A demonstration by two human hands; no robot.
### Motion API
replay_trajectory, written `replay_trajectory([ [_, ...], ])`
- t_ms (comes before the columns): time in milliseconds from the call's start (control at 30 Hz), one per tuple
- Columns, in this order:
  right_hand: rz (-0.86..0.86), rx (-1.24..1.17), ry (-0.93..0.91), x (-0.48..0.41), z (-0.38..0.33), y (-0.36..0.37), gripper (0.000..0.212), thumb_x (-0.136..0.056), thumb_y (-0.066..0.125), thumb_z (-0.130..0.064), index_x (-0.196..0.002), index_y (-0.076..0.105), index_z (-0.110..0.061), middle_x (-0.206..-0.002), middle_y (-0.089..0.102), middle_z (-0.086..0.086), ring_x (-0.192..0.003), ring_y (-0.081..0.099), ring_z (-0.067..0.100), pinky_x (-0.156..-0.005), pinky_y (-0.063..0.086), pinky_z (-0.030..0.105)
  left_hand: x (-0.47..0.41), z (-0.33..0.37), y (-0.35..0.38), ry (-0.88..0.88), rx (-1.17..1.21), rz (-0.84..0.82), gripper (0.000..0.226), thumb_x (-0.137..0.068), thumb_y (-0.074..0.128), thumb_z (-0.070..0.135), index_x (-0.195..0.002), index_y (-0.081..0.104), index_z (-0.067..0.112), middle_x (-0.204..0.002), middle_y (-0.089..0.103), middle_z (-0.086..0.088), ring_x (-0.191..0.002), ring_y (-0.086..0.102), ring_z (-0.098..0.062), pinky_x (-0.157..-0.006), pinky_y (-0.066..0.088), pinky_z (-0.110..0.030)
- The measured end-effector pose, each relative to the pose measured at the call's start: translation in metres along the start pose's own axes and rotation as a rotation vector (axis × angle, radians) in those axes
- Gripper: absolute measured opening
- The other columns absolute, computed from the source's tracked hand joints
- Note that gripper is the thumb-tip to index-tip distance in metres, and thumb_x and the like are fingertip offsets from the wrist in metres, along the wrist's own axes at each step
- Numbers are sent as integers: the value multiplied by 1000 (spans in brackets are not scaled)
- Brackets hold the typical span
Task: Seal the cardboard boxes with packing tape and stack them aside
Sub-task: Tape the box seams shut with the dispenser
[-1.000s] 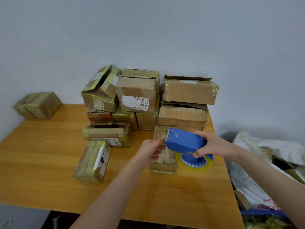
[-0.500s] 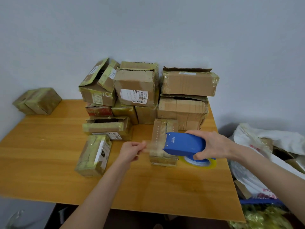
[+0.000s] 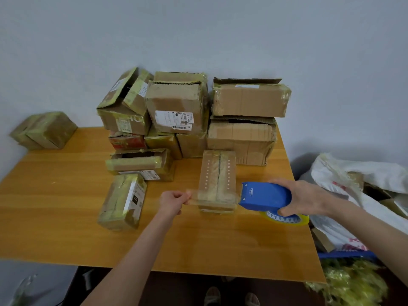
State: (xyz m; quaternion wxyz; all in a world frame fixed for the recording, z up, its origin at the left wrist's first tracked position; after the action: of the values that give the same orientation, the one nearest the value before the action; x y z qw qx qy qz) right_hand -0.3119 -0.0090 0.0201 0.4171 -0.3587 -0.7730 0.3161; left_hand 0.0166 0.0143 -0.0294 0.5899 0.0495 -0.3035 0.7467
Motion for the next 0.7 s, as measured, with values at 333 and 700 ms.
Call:
replay_trajectory([
  [333,-48,111,72,-14,4,21,82,-74,72,-43,-143,29,-42,-113,59,-10,-99,58,15,-84,53,36,-18,-19,12,-53,-60,5,22,-93,63,20,-79,71,6,-67,63,1,-51,41,-11,-48,36,-24],
  [700,-62,10,110,-24,3,39,81,-76,76,-36,-144,31,-37,-114,57,-5,-102,55,18,-84,50,32,-34,-40,25,-86,-157,-91,33,-93,59,41,-77,66,12,-77,65,-7,-53,45,-16,-55,39,-28],
])
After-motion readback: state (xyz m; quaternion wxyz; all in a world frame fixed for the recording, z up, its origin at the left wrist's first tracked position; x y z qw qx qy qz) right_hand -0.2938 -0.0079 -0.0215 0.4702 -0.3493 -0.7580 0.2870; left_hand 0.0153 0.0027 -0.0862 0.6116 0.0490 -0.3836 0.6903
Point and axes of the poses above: each hand's wrist, its own x-axis away from the middle knuckle, its own y-axis out of the palm, z = x × y, the point moved 7 cm from there along -x, towards the middle knuckle
